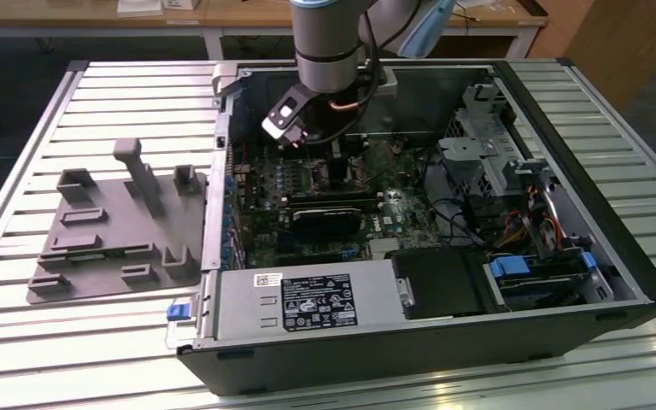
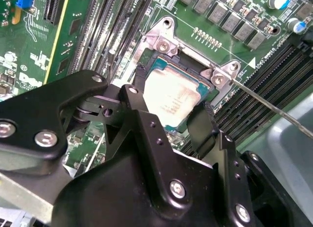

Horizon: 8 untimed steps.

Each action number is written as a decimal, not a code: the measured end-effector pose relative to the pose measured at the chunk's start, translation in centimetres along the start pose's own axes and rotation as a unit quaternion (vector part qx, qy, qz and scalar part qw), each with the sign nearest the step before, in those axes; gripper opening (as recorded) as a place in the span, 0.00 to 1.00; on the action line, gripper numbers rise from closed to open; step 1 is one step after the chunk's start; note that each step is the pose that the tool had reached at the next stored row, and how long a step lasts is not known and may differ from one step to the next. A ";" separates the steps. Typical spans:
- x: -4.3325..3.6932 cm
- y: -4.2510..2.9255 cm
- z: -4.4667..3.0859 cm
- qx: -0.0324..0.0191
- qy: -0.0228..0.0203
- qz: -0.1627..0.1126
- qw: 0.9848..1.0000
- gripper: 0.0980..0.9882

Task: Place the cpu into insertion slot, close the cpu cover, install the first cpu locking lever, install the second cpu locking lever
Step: 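Place the cpu into insertion slot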

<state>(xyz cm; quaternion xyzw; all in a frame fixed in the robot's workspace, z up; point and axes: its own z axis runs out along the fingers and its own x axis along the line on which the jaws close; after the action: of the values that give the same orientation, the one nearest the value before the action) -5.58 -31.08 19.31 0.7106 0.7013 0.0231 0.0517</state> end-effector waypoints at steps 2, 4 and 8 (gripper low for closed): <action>-0.01 0.03 -0.22 0.000 0.000 0.000 1.000 0.58; -0.02 0.06 -0.55 0.000 0.000 0.000 1.000 0.58; -0.05 0.15 -1.36 0.000 0.000 0.000 1.000 0.58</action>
<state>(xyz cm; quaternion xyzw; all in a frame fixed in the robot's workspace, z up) -5.57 -31.08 20.67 0.7107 0.7013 0.0230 0.0517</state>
